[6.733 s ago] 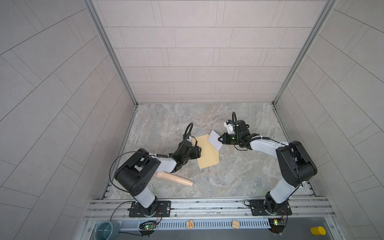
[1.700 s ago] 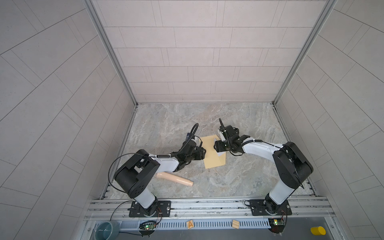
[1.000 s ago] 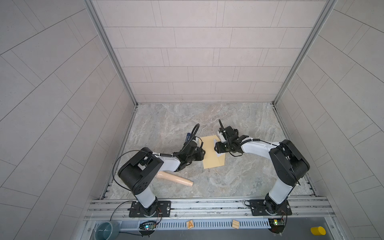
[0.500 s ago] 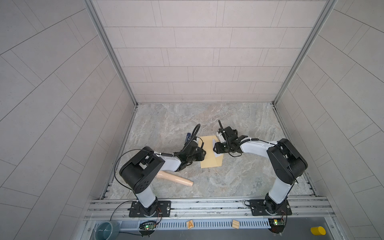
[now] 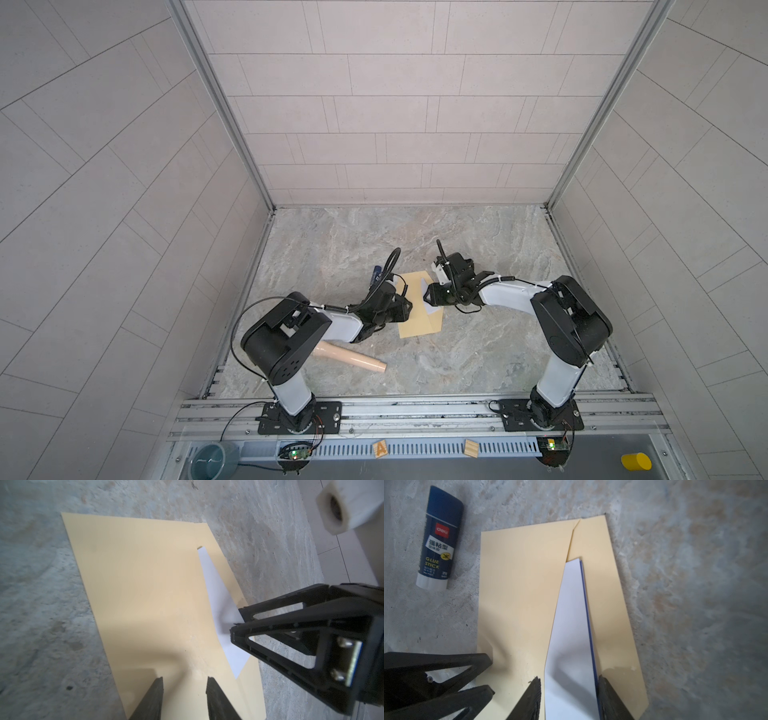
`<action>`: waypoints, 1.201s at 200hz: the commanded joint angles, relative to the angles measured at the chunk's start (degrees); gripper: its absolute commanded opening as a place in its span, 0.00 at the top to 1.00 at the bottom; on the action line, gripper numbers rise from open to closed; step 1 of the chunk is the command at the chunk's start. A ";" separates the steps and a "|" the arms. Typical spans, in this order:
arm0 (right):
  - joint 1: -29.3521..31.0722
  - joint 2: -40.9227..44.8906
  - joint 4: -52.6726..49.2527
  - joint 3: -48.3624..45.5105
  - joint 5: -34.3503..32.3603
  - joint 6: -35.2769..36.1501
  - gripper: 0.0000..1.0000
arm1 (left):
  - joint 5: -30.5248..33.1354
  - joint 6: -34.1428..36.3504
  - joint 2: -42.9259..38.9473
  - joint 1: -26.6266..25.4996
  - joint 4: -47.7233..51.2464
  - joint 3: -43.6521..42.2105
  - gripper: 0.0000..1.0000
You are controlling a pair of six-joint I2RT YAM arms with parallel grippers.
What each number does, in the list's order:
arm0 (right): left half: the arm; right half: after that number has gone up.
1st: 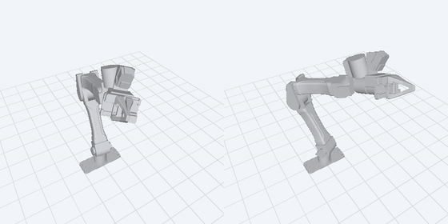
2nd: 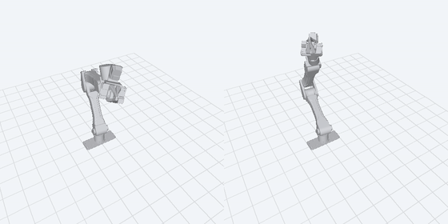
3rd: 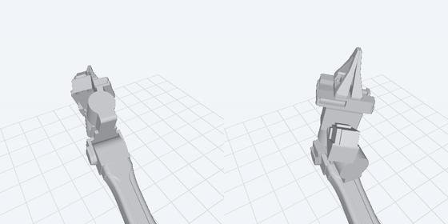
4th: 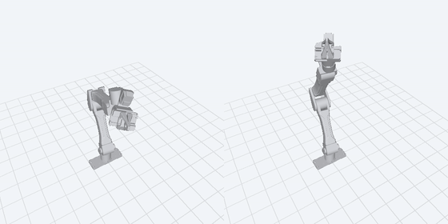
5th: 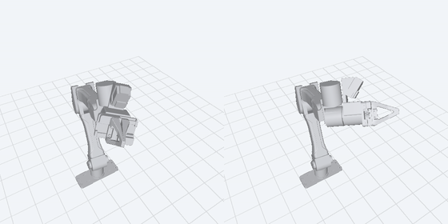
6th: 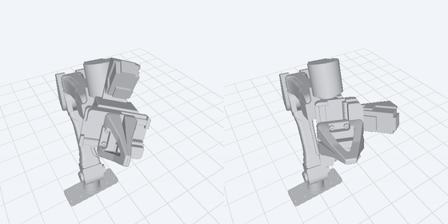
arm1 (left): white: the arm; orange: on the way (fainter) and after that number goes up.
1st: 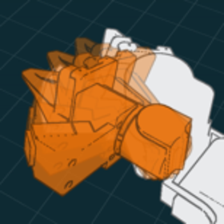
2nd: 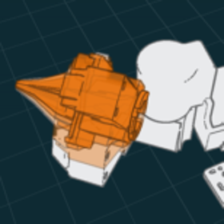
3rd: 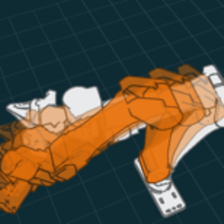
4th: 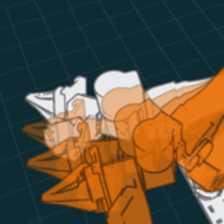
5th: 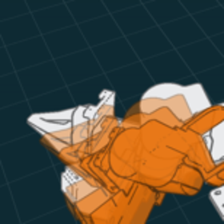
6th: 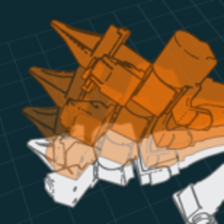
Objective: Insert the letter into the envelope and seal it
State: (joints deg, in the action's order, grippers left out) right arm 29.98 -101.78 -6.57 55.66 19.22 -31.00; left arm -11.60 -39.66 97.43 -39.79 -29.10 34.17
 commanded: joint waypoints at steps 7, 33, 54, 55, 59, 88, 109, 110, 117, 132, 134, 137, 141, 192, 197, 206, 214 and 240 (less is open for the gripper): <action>0.55 -1.14 0.11 0.11 1.08 -1.19 0.55 | -0.29 -0.57 1.45 -0.34 -1.36 0.97 0.59; 0.51 -1.06 -0.32 0.15 0.28 -0.61 0.55 | -0.39 -0.44 0.81 -0.37 -1.55 0.99 0.58; -0.08 -0.82 -0.96 0.23 -0.15 0.11 0.56 | 0.61 1.30 -2.61 -0.29 1.33 1.32 0.50; -0.13 -0.85 -0.97 0.23 -0.20 0.13 0.56 | 0.74 1.45 -2.78 -0.25 1.50 1.37 0.50; -0.30 -0.76 -1.09 0.19 -0.16 0.22 0.56 | 1.27 1.97 -3.65 -0.28 2.60 1.48 0.48; -0.74 -0.36 -1.53 0.20 -0.33 0.76 0.56 | 4.52 4.99 -9.39 -0.03 8.58 1.54 0.36; -0.94 -0.27 -1.75 0.33 -0.32 0.95 0.56 | 5.88 5.38 -11.51 0.06 9.24 0.04 0.32; -0.95 -0.27 -1.72 0.33 -0.32 0.95 0.56 | 5.88 5.38 -11.58 0.06 9.24 -0.11 0.32; -0.94 -0.31 -1.75 0.33 -0.16 1.03 0.56 | 5.97 5.34 -11.85 0.06 9.20 -0.52 0.32; -1.05 -0.28 -1.69 0.36 -0.19 1.12 0.56 | 5.46 4.78 -11.55 0.12 9.00 -1.24 0.31; -1.04 -0.29 -1.69 0.36 -0.16 1.12 0.56 | 5.34 4.70 -11.40 0.06 8.98 -1.29 0.31; -1.02 -0.32 -1.74 0.33 -0.15 1.12 0.56 | 5.15 4.61 -11.20 0.08 8.94 -1.38 0.31; -1.00 -0.31 -1.74 0.40 -0.15 1.08 0.56 | 4.91 4.47 -10.94 0.09 8.81 -1.39 0.31; -0.99 -0.24 -1.79 0.49 0.18 1.10 0.56 | 3.75 3.00 -7.81 0.08 7.84 -1.37 0.31; -0.99 -0.18 -1.84 0.43 0.12 1.12 0.56 | 3.69 3.00 -7.65 0.06 7.84 -1.24 0.31; -1.03 -0.19 -1.79 0.54 0.22 1.12 0.56 | 3.68 3.01 -7.35 0.04 7.90 -1.06 0.31; -1.05 -0.22 -1.81 0.51 0.22 1.11 0.55 | 3.51 2.97 -7.11 0.14 7.91 -0.97 0.31; -0.98 -0.19 -1.81 0.52 0.29 1.12 0.56 | 4.43 3.00 -7.26 0.22 8.32 -1.26 0.31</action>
State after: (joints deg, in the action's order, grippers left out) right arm 29.19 -101.86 -6.44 55.66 19.53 -30.41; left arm -7.70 -36.47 89.76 -39.77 -20.91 33.19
